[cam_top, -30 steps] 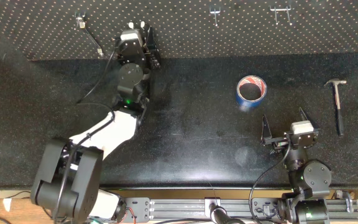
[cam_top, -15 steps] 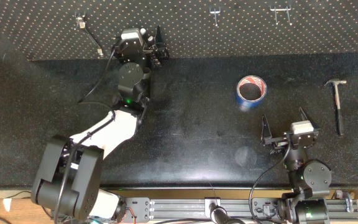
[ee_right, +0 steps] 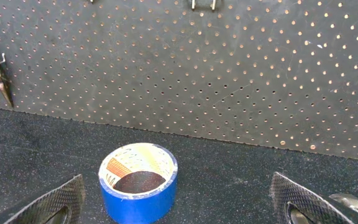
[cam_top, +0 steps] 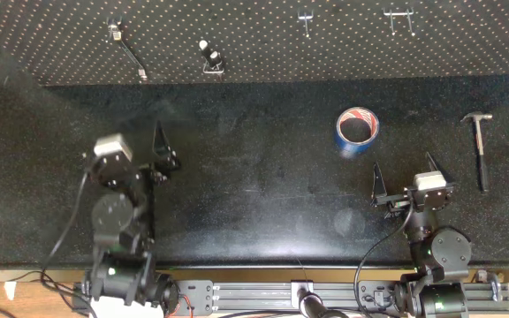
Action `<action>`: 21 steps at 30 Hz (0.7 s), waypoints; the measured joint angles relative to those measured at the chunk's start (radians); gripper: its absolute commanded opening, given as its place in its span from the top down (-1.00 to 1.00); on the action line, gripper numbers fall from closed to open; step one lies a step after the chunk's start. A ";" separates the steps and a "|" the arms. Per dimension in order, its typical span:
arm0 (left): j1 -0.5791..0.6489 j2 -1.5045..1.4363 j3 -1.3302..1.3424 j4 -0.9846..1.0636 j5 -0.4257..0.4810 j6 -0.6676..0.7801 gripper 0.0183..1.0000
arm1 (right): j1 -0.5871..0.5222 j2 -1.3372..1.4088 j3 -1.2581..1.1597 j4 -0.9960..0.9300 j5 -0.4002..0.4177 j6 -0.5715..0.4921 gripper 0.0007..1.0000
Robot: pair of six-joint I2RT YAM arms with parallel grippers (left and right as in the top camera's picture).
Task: Place Tools Onto Pegboard
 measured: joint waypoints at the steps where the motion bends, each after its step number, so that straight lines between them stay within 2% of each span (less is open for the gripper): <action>1: 0.000 -0.068 -0.074 0.059 0.011 0.000 -0.99 | 0.000 0.000 0.000 0.000 0.000 0.000 -0.93; 5: 0.023 -0.278 -0.255 0.097 0.035 0.000 -0.99 | 0.000 0.000 0.000 -0.002 0.000 0.000 -0.93; 14: 0.170 -0.489 -0.267 -0.220 0.090 0.000 -0.99 | 0.000 0.001 0.000 -0.002 0.000 0.000 -0.93; 18: 0.135 -0.492 -0.267 -0.224 0.115 0.001 -0.99 | 0.000 0.000 0.000 -0.002 0.000 0.000 -0.93; 21: 0.126 -0.492 -0.267 -0.225 0.131 0.076 -0.99 | 0.000 0.000 0.000 -0.002 0.000 0.000 -0.93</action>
